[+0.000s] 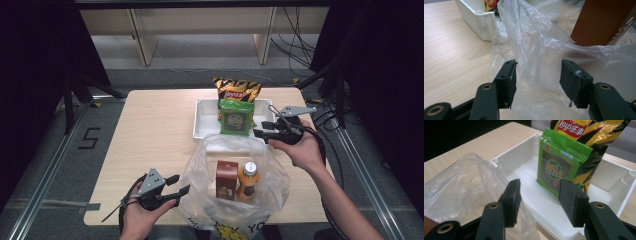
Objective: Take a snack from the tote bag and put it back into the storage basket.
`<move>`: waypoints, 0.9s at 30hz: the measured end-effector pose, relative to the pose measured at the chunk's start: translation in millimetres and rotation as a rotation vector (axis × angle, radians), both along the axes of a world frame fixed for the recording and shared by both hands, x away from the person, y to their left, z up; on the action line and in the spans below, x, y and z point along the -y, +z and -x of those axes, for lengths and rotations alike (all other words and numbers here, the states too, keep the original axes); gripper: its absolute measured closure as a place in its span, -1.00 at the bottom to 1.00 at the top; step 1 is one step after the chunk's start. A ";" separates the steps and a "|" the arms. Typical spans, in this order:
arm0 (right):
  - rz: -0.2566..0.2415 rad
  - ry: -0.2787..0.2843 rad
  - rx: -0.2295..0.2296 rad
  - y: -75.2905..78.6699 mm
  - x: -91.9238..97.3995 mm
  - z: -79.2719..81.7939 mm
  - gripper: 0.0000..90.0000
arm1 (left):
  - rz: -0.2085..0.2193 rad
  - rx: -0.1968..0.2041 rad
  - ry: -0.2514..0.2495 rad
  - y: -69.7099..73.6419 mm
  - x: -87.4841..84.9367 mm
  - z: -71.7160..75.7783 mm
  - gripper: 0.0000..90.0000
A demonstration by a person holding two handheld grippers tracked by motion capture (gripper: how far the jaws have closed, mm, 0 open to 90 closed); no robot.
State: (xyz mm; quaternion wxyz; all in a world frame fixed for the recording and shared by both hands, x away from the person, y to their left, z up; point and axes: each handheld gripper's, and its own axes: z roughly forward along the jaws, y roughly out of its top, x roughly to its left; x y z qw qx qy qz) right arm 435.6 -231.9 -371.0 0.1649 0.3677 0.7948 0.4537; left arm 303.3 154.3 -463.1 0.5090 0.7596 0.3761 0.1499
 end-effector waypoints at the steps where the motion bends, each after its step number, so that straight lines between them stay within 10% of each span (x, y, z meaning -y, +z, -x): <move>1: 0.012 0.011 0.013 -0.3 1.8 0.4 0.15 | -0.006 0.006 -0.005 0.4 -0.4 -0.3 0.01; 27: -0.035 0.081 0.062 9.9 -1.9 33.9 0.13 | -0.001 0.009 0.012 1.0 1.8 -0.8 -0.05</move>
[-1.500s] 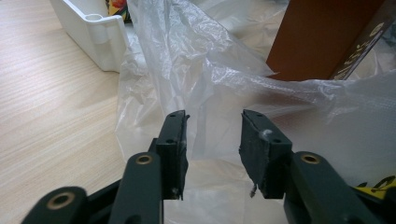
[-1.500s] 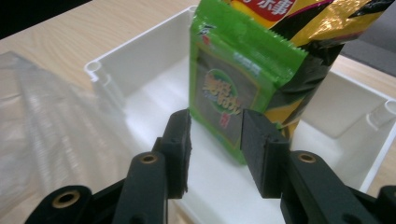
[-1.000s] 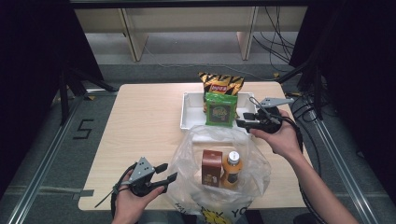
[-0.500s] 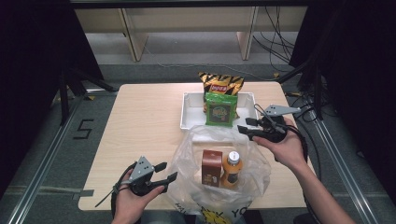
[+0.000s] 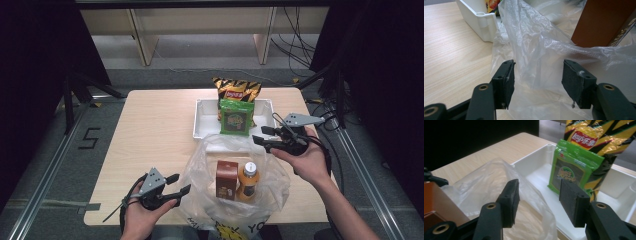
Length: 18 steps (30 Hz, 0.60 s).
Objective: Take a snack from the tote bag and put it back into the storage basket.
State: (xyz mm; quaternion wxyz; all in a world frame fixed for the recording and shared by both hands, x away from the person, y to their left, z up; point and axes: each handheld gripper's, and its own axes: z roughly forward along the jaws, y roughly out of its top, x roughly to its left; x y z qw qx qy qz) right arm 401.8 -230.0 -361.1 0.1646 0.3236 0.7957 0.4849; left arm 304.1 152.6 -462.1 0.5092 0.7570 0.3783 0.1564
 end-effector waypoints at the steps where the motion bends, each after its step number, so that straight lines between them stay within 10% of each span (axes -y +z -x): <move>1: 0.022 0.007 0.012 0.7 0.4 1.4 0.13 | -0.003 0.001 0.002 0.2 -0.3 -0.2 -0.05; 18: -0.005 0.043 -0.031 -6.8 -6.8 24.9 0.09 | -0.012 0.013 0.000 1.1 -1.7 2.6 -0.08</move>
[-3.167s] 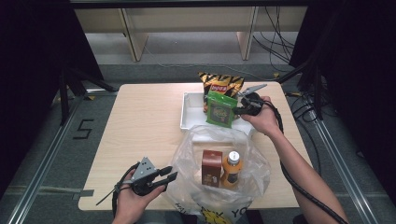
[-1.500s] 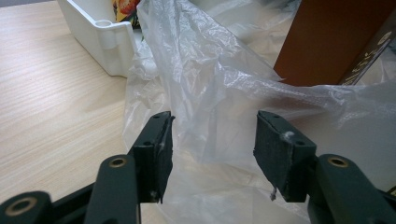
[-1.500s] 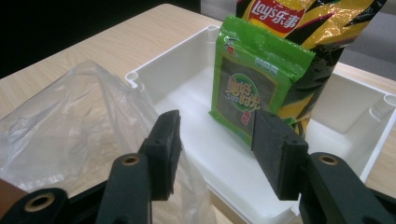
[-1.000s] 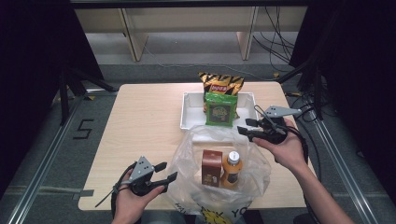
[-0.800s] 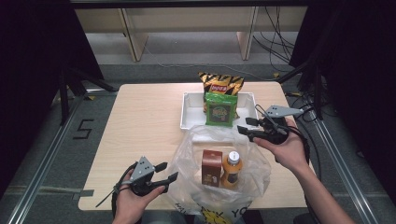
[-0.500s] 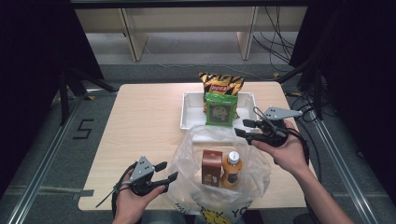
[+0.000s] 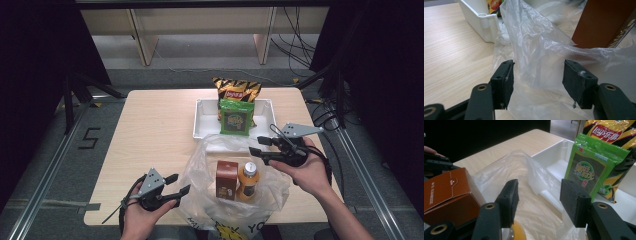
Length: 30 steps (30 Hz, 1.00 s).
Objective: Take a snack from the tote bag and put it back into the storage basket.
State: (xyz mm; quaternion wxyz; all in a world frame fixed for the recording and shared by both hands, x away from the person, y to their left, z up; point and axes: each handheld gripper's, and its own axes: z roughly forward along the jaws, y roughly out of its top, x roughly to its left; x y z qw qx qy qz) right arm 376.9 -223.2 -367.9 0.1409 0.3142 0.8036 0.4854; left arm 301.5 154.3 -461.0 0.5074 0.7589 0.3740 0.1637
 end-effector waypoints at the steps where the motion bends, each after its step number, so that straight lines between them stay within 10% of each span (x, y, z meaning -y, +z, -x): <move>1: -0.006 0.014 0.004 -1.0 -0.3 -0.1 0.08 | -0.002 0.000 -0.001 0.1 -0.4 -0.2 -0.08; 30: 0.003 0.069 -0.012 -15.1 -14.3 12.7 -0.08 | 0.001 -0.009 0.012 -0.2 0.5 0.0 -0.08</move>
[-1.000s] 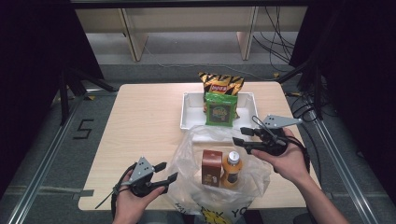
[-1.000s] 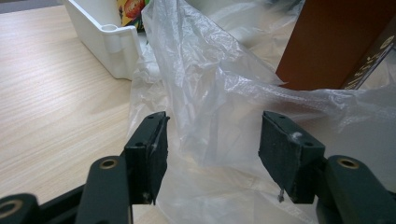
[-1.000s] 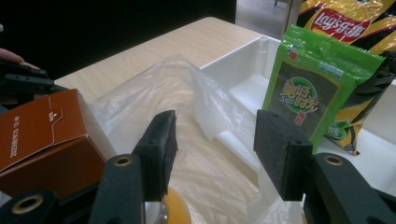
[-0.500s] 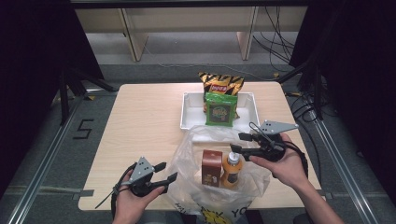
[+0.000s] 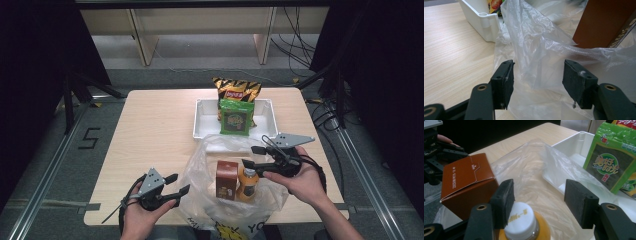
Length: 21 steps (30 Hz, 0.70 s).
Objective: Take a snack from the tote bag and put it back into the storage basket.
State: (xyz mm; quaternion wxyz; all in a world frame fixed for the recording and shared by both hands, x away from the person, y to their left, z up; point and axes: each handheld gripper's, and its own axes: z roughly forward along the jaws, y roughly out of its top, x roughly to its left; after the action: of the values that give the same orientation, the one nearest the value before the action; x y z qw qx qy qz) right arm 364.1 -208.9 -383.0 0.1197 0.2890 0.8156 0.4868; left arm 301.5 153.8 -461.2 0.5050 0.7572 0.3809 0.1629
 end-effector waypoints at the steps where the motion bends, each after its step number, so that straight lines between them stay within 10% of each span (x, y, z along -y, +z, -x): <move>1: 0.004 0.001 -0.013 0.5 0.0 1.7 -0.08 | 0.000 0.000 0.000 0.0 0.0 0.0 -0.08; 21: 0.040 -0.004 -0.041 -14.5 1.1 20.1 -0.21 | -0.002 -0.001 -0.013 -0.9 1.2 -0.5 -0.08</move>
State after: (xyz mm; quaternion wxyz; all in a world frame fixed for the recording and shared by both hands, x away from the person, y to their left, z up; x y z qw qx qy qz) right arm 344.0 -210.0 -397.5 0.1096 0.2982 0.8268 0.4642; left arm 302.0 152.6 -462.1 0.5051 0.7601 0.3762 0.1596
